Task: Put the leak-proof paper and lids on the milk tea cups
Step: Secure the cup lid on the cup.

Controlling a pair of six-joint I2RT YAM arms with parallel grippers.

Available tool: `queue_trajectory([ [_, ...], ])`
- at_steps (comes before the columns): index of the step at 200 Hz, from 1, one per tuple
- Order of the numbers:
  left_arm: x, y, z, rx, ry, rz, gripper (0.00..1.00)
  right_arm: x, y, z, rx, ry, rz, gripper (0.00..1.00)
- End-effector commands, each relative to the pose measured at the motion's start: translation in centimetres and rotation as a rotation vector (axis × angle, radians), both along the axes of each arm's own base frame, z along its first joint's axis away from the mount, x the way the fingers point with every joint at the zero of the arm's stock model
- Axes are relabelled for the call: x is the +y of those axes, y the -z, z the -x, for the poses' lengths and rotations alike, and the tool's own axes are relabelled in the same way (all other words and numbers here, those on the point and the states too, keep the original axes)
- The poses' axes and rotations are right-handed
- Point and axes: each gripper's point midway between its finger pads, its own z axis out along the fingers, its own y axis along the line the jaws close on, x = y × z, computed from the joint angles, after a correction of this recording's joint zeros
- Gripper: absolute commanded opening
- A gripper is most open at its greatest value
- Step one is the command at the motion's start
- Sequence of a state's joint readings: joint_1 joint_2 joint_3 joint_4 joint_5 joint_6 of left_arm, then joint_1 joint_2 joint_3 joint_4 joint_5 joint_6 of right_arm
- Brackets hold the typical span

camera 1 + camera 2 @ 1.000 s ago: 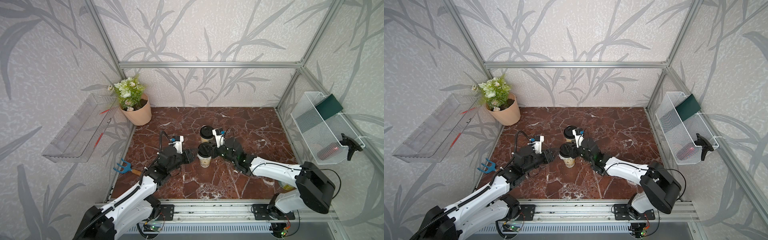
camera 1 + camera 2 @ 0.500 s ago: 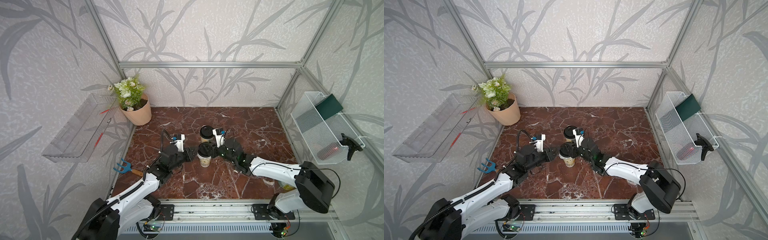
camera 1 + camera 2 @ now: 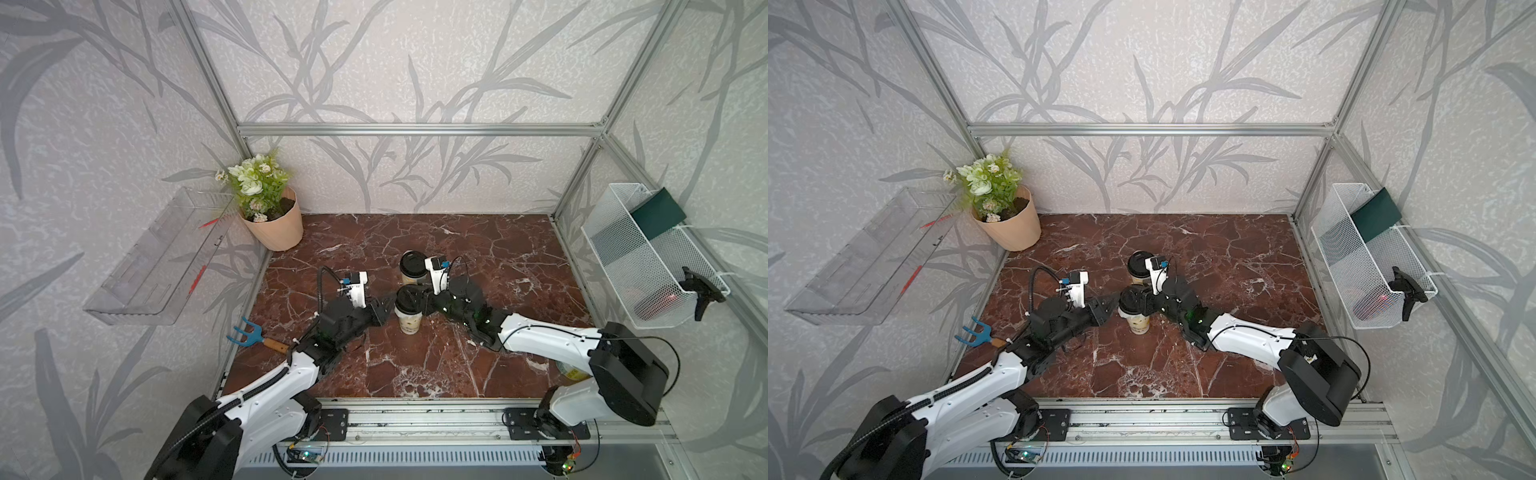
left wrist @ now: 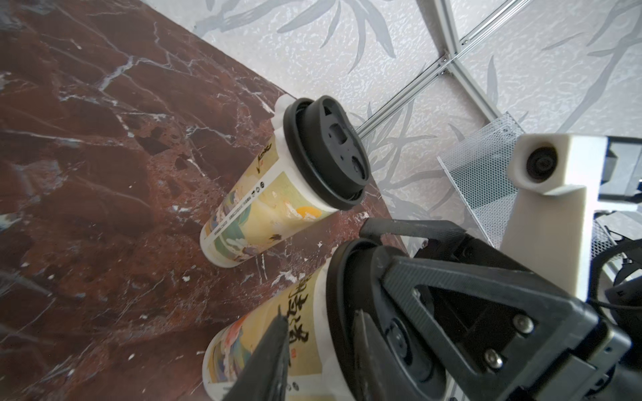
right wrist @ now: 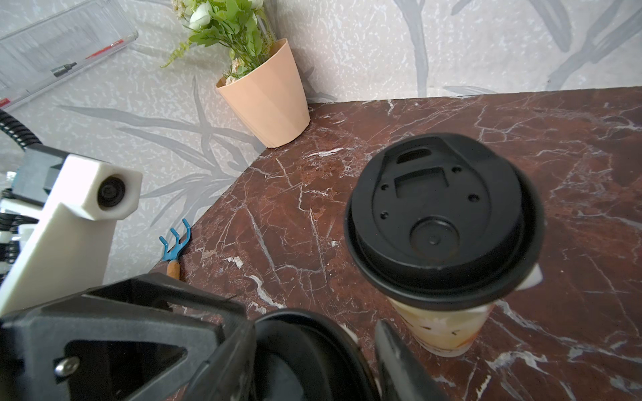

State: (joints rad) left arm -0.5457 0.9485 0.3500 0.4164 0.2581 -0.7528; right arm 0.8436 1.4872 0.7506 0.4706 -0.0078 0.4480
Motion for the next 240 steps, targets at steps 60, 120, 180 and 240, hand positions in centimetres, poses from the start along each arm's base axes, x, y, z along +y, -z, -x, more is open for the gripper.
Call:
queue_trajectory([
  [60,-0.1,-3.5,3.2,-0.016,0.092,0.004,0.37,-5.6,15.1,5.5,0.344,-0.042,0.452,0.55],
  [120,-2.1,-0.9,2.2,0.056,0.156,-0.023,0.36,-5.6,15.2,5.6,0.347,-0.043,0.451,0.55],
  [180,-1.8,2.4,2.2,0.158,0.140,-0.083,0.34,-5.5,15.1,5.6,0.343,-0.048,0.448,0.55],
  [240,0.9,10.1,4.3,0.374,0.061,-0.192,0.31,-5.6,15.0,5.7,0.344,-0.046,0.446,0.55],
])
